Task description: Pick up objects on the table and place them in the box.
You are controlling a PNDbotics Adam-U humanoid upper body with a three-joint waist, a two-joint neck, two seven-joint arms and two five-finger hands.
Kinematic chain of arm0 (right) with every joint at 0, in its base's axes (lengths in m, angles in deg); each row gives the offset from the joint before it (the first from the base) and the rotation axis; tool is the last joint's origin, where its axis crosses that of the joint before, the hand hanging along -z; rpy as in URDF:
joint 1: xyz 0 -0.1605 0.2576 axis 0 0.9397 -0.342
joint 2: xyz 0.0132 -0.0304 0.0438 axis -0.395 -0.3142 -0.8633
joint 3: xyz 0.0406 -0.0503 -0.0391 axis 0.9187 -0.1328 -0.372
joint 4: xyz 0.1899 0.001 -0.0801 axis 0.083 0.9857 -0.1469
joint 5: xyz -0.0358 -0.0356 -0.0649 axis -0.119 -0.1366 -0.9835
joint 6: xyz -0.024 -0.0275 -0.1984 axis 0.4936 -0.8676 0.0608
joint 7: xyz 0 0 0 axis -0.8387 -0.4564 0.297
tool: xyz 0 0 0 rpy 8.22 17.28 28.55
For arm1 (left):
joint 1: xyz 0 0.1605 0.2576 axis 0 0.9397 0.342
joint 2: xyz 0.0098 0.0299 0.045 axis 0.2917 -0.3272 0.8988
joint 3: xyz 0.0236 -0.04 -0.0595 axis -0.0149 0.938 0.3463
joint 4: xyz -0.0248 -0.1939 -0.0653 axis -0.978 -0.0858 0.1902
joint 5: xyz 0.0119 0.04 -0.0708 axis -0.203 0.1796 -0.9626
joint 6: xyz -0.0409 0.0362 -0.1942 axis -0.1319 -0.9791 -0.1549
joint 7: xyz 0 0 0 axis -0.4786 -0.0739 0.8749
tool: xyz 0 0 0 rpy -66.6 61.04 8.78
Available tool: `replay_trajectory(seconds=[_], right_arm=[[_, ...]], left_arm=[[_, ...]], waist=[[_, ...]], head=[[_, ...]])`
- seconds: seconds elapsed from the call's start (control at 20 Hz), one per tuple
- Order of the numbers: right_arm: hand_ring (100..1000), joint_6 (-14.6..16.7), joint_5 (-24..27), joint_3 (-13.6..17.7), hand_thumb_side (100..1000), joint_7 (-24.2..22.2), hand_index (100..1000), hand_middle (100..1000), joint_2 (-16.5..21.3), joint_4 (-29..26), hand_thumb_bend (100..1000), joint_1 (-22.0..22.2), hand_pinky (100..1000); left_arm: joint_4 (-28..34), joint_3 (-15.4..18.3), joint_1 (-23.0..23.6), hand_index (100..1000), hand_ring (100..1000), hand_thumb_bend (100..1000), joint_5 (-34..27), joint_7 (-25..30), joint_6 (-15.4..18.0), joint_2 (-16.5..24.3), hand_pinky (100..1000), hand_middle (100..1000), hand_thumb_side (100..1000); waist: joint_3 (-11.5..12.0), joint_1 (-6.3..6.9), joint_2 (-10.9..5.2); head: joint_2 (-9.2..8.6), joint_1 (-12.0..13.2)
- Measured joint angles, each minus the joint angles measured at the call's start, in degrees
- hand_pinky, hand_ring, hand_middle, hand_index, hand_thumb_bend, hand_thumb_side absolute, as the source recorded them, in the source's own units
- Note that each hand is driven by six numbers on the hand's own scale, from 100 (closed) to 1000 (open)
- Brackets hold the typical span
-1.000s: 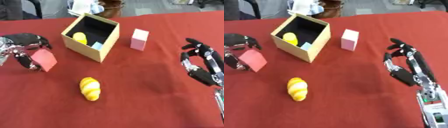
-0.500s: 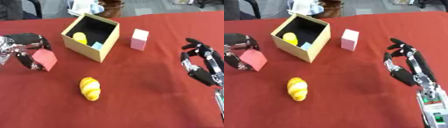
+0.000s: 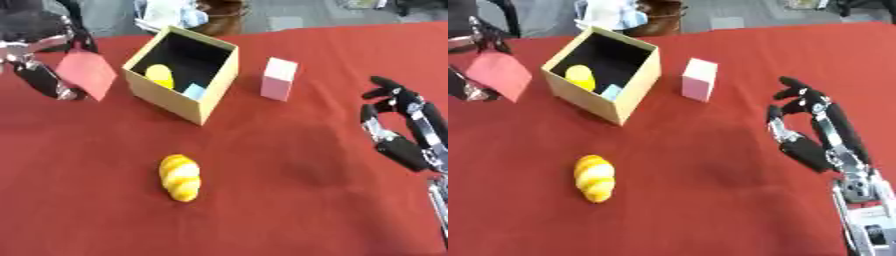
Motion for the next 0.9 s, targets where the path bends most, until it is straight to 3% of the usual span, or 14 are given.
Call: replay_trajectory(seconds=[0.2, 0.5, 0.9], right_arm=[[618, 0.04, 0.06, -0.05, 695, -0.09, 941, 708, 0.0, 0.0, 100, -0.03, 696], [618, 0.27, 0.31, -0.38, 699, -0.36, 941, 707, 0.0, 0.0, 100, -0.36, 696], [618, 0.41, 0.47, -0.69, 698, -0.64, 941, 707, 0.0, 0.0, 100, -0.58, 697]], left_arm=[[-3.66, -0.01, -3.16, 692, 582, 465, 4.82, -1.58, -0.03, -3.76, 700, 581, 100], [-12.77, 0.05, -3.83, 724, 609, 489, 11.18, -6.93, 0.87, -9.92, 708, 616, 100], [-17.82, 0.95, -4.05, 802, 678, 533, 15.0, -12.47, 1.23, -12.27, 731, 718, 100]], waist=[[-0.91, 0.2, 0.0], [-2.22, 0.26, 0.0], [-2.71, 0.32, 0.01]], head=[[0.0, 0.4], [-0.04, 1.19], [-0.07, 1.47]])
